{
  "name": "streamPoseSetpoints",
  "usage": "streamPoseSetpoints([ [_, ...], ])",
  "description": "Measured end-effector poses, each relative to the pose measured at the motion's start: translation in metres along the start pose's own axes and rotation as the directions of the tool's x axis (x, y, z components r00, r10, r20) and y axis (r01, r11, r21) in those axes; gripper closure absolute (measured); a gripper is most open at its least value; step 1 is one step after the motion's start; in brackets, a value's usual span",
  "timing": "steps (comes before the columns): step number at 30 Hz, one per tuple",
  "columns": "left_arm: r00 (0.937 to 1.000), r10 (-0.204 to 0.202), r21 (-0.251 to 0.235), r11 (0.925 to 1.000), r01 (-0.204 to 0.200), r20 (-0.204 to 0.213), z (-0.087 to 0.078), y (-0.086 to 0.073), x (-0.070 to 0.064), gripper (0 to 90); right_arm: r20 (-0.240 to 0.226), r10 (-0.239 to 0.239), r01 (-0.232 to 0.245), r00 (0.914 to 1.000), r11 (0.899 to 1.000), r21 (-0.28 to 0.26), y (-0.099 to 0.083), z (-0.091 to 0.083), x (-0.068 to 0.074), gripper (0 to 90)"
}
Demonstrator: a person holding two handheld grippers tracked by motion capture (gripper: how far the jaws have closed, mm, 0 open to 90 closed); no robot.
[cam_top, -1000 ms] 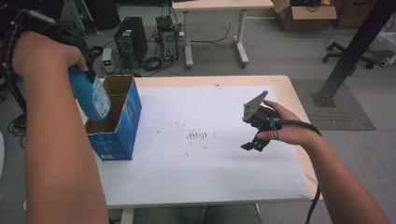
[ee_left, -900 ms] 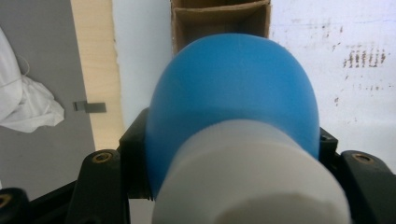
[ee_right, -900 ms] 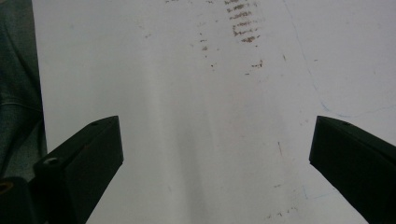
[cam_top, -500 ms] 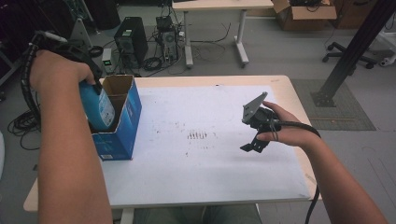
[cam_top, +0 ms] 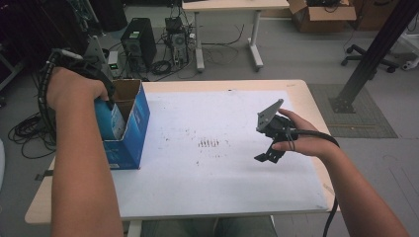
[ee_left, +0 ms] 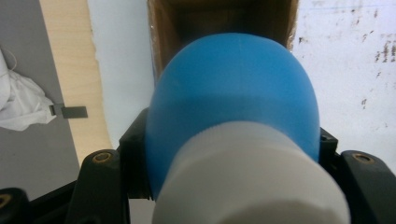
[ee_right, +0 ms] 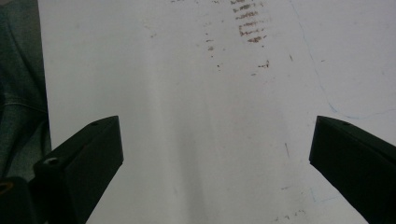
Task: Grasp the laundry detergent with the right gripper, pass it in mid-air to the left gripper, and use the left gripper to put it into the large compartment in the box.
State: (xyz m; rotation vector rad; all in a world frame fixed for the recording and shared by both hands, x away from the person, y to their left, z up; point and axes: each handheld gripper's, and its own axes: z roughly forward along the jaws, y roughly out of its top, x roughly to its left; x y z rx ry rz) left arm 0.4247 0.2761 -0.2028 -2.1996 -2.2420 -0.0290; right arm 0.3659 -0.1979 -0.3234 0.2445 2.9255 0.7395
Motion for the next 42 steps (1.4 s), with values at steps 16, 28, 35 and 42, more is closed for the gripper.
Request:
streamPoseSetpoints([
  [16,0.9999,0.013,0.018,0.9998,-0.013,0.008,0.041,0.003,-0.003,38.3,-0.006,-0.002,0.002,1.0,1.0,0.001,0.0,0.004,0.002,2.8],
  [28,0.9998,0.017,0.028,0.9995,-0.017,-0.007,0.063,0.006,-0.003,38.3,-0.006,0.006,-0.006,1.0,1.0,0.008,-0.001,0.005,0.001,2.8],
  [35,0.9995,0.03,0.041,0.9987,-0.029,-0.009,0.074,0.006,-0.003,38.3,-0.009,0.002,-0.002,1.0,1.0,0.007,-0.002,0.006,0.001,2.8],
  [42,0.9995,0.03,0.043,0.9986,-0.03,-0.007,0.081,0.006,-0.003,38.2,-0.015,0.002,-0.002,0.9999,1.0,0.008,-0.002,0.008,0.001,2.8],
])
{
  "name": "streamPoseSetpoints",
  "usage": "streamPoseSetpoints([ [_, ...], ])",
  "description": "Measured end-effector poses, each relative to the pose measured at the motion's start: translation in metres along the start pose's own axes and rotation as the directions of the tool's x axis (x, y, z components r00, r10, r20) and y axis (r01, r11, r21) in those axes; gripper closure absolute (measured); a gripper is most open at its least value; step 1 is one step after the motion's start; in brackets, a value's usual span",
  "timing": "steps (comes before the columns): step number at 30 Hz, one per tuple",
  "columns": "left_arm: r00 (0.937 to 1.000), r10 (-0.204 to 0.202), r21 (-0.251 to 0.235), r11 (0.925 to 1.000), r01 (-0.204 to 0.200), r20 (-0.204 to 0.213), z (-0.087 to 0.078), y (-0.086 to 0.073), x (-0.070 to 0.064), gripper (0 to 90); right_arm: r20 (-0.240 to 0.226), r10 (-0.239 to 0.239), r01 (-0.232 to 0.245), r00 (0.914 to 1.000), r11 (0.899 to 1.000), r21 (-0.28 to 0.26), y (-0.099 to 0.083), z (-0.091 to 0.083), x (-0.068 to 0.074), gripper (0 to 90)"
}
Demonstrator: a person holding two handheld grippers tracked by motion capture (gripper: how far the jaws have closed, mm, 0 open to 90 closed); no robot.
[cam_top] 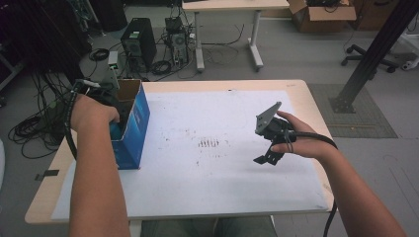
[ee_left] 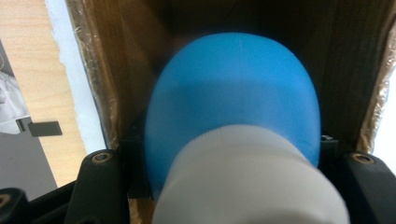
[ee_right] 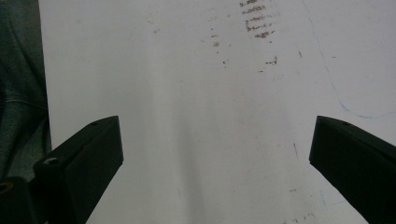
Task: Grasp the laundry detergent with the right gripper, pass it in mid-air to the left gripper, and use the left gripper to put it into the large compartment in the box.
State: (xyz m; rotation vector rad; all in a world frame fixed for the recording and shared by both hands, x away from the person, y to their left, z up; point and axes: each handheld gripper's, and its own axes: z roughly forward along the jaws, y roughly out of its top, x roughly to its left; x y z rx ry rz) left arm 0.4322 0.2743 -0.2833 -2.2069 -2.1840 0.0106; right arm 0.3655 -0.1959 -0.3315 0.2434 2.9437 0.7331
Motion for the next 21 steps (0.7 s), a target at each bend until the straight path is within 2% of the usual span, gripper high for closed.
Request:
streamPoseSetpoints([
  [21,0.9999,0.01,0.008,0.9999,-0.01,-0.009,0.0117,0.0019,-0.0011,38.2,-0.005,0.009,-0.009,1.0,1.0,0.0,-0.0023,0.0029,-0.0008,2.8],
])
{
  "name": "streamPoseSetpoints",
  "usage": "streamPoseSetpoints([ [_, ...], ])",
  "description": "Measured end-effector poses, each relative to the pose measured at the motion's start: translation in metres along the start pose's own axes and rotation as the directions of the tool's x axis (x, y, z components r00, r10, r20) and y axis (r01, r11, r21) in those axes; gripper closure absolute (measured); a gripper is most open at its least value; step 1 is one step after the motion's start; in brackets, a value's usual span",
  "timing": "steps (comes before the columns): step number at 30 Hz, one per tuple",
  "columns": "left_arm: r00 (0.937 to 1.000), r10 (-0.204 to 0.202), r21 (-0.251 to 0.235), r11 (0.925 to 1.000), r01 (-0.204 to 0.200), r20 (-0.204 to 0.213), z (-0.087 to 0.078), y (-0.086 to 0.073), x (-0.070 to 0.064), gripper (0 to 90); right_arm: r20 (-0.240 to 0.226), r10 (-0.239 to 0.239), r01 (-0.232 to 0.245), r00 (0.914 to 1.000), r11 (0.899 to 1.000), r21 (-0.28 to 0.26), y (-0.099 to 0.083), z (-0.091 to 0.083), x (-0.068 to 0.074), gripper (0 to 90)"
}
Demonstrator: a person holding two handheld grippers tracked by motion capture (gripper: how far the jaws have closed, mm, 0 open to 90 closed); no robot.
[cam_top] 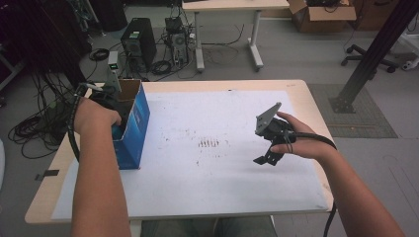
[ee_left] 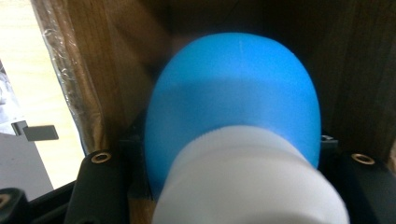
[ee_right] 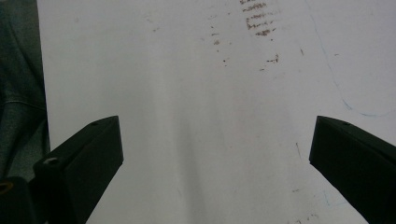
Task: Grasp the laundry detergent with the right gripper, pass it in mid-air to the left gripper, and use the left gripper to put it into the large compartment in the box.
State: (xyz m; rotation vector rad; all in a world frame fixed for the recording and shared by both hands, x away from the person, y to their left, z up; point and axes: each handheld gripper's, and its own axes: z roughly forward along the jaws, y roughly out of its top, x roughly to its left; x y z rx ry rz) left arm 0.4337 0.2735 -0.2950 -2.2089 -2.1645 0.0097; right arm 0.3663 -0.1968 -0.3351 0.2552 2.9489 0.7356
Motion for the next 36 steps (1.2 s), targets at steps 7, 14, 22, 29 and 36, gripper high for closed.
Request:
streamPoseSetpoints([
  [7,0.9999,0.015,0.006,0.9999,-0.015,-0.003,0.001,-0.001,0.0,37.9,0.0,0.0,0.0,1.0,1.0,-0.007,-0.001,-0.001,0.001,2.8],
  [14,0.9997,0.02,0.003,0.9998,-0.02,-0.01,0.001,-0.002,-0.002,37.5,0.002,-0.004,0.004,1.0,1.0,-0.007,0.0,-0.002,0.001,2.8],
  [22,0.9998,0.021,-0.017,0.9996,-0.021,-0.005,-0.004,-0.004,-0.002,33.7,0.006,-0.002,0.002,1.0,1.0,-0.008,-0.002,-0.001,0.002,2.8],
  [29,0.9998,0.02,-0.021,0.9996,-0.02,-0.002,-0.007,-0.005,-0.002,32.0,0.005,-0.005,0.005,1.0,1.0,-0.012,-0.001,-0.001,0.003,2.8],
  [36,0.9999,0.015,-0.033,0.9993,-0.015,-0.001,-0.012,-0.007,-0.003,30.2,0.005,-0.008,0.008,1.0,1.0,-0.013,-0.001,-0.003,0.003,2.8],
])
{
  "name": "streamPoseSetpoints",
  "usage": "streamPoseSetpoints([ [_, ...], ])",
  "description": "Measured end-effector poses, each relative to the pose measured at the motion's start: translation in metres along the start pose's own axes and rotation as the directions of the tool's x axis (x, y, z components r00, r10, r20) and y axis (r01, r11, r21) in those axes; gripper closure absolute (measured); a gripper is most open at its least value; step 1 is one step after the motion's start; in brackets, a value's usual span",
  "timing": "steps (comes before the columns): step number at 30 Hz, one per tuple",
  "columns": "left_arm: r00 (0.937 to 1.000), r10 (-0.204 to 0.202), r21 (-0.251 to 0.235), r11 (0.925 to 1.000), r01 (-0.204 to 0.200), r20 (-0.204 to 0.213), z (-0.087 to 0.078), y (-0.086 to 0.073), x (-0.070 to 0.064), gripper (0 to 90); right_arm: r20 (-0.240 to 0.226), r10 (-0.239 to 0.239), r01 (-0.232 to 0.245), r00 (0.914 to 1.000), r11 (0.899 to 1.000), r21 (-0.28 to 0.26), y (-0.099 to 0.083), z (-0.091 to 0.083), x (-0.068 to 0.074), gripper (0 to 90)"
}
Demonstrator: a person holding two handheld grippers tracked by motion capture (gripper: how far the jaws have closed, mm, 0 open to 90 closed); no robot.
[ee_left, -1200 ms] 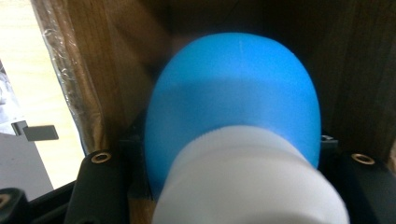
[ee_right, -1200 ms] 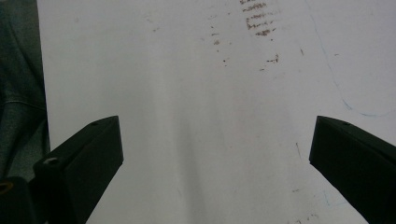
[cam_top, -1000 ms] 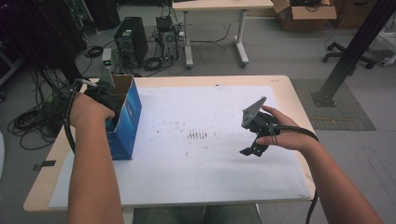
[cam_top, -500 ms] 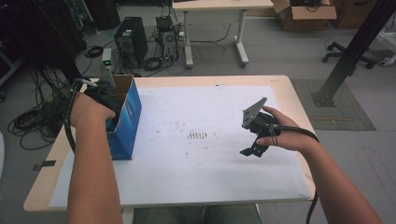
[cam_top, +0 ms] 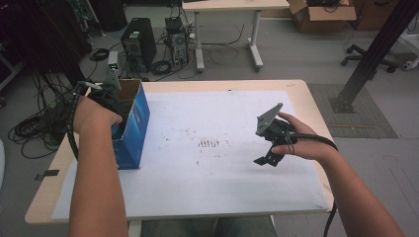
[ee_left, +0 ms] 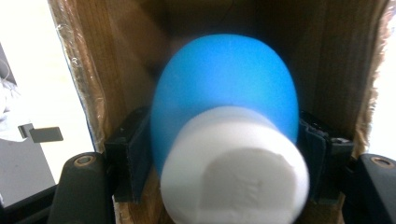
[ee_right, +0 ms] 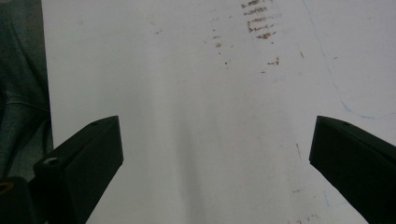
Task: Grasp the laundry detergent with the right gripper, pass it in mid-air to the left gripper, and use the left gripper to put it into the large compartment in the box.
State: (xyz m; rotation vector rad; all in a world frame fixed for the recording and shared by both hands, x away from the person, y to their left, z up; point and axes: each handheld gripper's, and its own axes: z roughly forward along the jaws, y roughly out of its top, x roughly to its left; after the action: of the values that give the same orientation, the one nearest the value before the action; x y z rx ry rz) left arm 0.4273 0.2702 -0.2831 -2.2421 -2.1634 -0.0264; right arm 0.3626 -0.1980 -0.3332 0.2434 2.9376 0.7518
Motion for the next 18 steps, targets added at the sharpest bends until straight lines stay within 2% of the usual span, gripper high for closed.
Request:
streamPoseSetpoints([
  [18,1.0,-0.003,-0.012,0.9999,0.002,-0.009,-0.013,-0.004,-0.001,21.7,0.002,-0.006,0.006,1.0,1.0,-0.01,0.002,-0.001,0.0,2.8],
])
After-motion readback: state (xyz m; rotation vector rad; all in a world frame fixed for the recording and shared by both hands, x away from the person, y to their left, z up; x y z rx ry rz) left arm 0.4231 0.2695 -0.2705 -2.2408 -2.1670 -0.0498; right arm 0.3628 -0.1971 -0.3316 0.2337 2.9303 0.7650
